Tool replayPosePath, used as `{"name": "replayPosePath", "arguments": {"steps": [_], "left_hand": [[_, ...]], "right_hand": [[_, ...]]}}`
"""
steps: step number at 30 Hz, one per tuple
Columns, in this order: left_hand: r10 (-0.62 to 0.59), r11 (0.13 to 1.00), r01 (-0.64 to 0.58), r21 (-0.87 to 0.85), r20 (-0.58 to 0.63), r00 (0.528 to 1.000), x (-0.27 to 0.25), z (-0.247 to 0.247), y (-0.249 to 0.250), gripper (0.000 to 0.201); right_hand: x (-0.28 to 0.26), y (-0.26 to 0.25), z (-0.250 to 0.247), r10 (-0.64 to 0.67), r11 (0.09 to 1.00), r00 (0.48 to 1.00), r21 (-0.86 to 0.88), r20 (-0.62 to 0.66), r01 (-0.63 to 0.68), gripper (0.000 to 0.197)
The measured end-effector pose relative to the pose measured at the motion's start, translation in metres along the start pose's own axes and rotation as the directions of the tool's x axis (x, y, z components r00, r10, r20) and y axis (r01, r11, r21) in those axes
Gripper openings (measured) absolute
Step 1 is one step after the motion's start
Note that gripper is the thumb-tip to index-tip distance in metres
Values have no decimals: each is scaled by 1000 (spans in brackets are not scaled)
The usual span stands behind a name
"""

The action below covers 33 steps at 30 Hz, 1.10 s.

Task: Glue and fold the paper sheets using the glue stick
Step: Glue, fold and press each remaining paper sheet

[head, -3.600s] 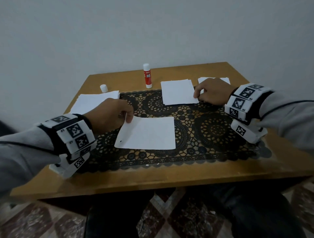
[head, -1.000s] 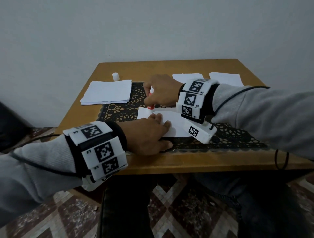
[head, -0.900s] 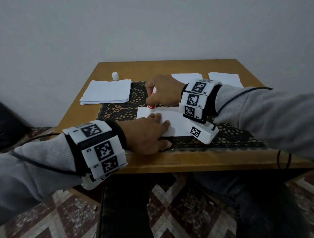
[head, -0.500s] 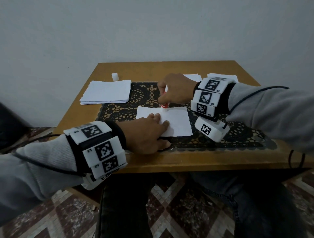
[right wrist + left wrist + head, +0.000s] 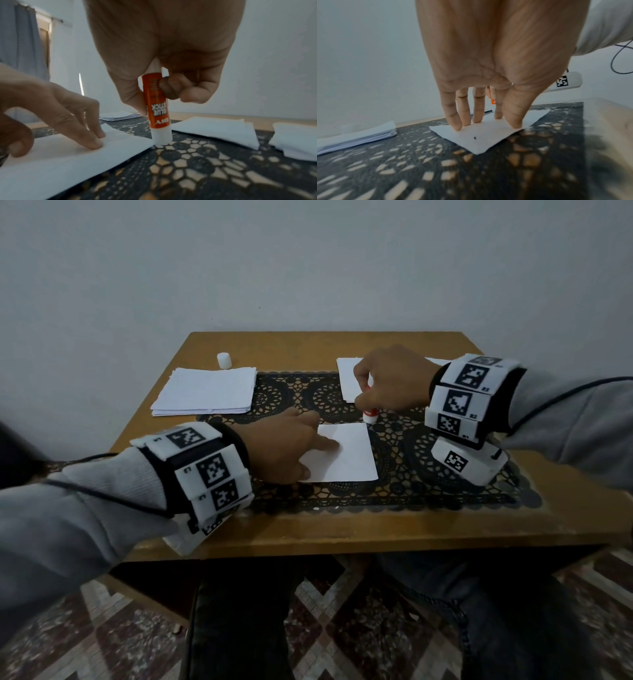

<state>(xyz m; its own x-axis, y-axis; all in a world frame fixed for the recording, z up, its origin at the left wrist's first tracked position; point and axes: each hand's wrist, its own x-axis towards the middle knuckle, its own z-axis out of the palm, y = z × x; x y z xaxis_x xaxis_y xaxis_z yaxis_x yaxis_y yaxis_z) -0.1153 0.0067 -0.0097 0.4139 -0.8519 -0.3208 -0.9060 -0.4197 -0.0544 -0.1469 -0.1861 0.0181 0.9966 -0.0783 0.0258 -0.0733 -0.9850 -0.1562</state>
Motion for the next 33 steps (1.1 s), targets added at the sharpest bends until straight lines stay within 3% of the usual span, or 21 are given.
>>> {"name": "replayPosePath", "arguments": {"steps": [6, 11, 25, 33], "left_hand": [[5, 998, -8, 65, 49, 999, 13, -8, 0, 76], [0, 997, -4, 76, 51, 999, 15, -6, -1, 77], [-2, 998, 0, 56, 43, 999, 18, -4, -4, 77], [-3, 998, 5, -58, 38, 999, 21, -9, -7, 68]], "right_hand": [[-9, -11, 9, -53, 997, 998, 61, -34, 55, 17], [-11, -12, 18, -20, 993, 998, 115, -59, 27, 15], [-42, -14, 15, -62, 971, 996, 235, 59, 46, 16], [-50, -14, 13, -102, 960, 980, 275, 173, 51, 15]]}}
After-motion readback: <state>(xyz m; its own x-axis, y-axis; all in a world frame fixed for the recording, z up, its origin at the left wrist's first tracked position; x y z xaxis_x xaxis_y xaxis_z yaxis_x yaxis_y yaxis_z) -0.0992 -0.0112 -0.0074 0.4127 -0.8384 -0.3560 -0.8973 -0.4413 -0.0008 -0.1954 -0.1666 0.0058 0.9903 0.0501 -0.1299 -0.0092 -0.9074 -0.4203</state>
